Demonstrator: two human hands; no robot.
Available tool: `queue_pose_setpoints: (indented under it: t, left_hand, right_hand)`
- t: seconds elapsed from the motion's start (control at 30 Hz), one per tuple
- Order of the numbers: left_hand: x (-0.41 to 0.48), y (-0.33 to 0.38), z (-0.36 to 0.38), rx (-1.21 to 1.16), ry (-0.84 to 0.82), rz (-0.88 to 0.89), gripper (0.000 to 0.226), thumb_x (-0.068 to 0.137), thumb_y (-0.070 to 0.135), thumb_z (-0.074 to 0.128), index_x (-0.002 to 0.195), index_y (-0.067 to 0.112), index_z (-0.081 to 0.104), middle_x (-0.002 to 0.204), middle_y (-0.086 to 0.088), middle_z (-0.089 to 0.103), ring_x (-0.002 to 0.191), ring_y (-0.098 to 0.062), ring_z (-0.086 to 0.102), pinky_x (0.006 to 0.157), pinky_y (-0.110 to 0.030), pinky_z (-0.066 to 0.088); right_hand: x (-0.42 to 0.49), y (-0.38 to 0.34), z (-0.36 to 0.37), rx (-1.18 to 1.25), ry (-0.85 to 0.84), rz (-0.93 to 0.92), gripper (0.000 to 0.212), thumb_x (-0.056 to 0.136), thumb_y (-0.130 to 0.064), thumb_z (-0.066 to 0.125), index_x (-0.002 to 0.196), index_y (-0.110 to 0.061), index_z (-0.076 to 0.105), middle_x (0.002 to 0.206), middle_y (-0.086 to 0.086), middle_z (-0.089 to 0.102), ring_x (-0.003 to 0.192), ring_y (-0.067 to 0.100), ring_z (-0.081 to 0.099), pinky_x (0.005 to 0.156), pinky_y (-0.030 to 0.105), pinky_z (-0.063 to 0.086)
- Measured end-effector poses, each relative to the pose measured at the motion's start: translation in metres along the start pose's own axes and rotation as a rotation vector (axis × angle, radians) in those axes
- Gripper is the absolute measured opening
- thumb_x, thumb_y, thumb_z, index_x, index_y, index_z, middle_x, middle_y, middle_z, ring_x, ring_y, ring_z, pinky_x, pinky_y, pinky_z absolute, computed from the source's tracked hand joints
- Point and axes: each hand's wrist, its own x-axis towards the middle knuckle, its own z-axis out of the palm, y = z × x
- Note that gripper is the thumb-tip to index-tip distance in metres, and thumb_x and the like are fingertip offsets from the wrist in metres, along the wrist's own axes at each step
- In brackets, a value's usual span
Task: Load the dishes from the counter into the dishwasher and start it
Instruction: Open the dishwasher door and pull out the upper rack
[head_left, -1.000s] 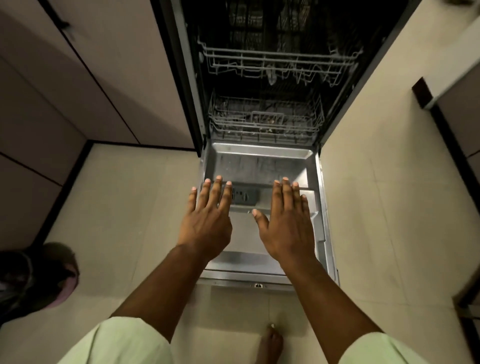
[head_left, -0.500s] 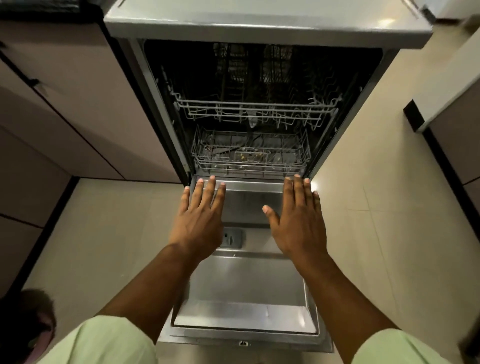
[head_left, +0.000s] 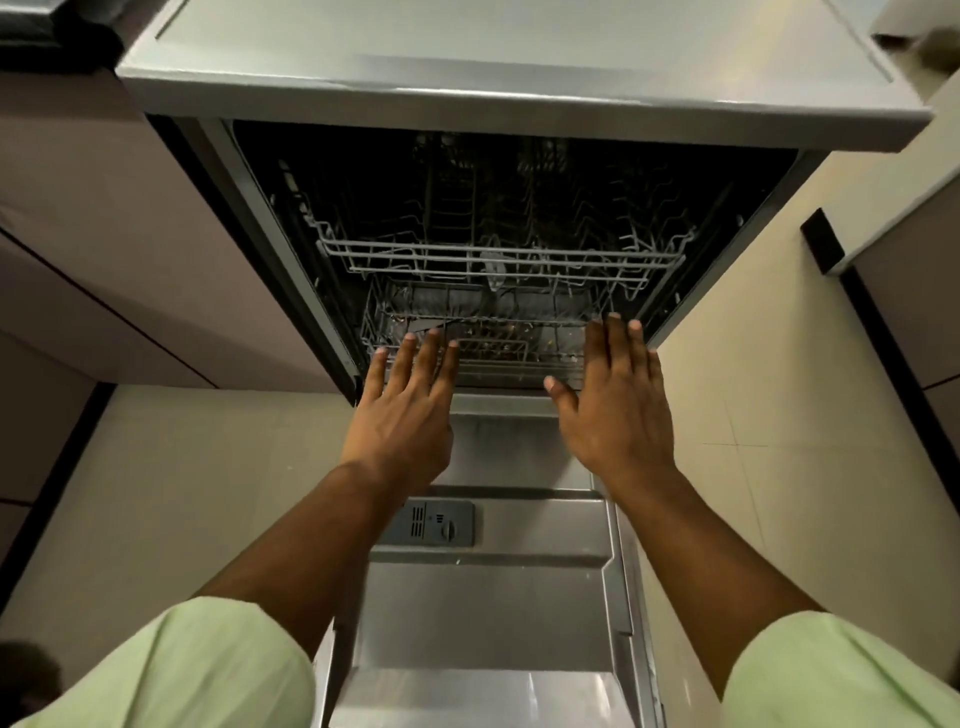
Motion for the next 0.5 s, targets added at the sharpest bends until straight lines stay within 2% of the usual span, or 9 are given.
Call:
queue_pose_setpoints:
  t: [0.23, 0.37, 0.5]
  left_hand:
    - [0.064, -0.045, -0.008, 0.064, 0.023, 0.022, 0.078, 0.104, 0.036, 0.030, 0.150, 0.017, -0.030, 0.156, -0.009, -0.035, 0.146, -0.028, -0.028, 0.119, -0.045, -0.017]
    - [0.094, -0.057, -0.008, 0.015, 0.067, 0.016, 0.078, 0.103, 0.034, 0.035, 0.154, 0.015, -0.021, 0.160, -0.010, -0.026, 0.148, -0.028, -0.022, 0.122, -0.046, -0.011]
    - [0.119, -0.058, -0.005, -0.041, 0.125, 0.044, 0.072, 0.103, 0.036, 0.032, 0.156, 0.015, -0.012, 0.163, -0.011, -0.018, 0.151, -0.029, -0.015, 0.122, -0.045, -0.008]
  right_hand:
    - [0.057, -0.019, 0.008, -0.014, 0.010, 0.031, 0.077, 0.100, -0.051, 0.037, 0.156, -0.007, 0.008, 0.164, 0.014, 0.003, 0.151, 0.030, 0.000, 0.123, 0.043, 0.005]
    - [0.082, -0.021, 0.010, -0.042, -0.050, 0.061, 0.078, 0.101, -0.051, 0.033, 0.156, -0.010, -0.004, 0.164, 0.011, -0.007, 0.151, 0.027, -0.008, 0.123, 0.040, -0.001]
    - [0.106, -0.016, 0.011, -0.034, -0.012, 0.048, 0.075, 0.102, -0.040, 0.041, 0.156, -0.007, 0.000, 0.164, 0.013, -0.003, 0.151, 0.029, -0.004, 0.123, 0.041, 0.001]
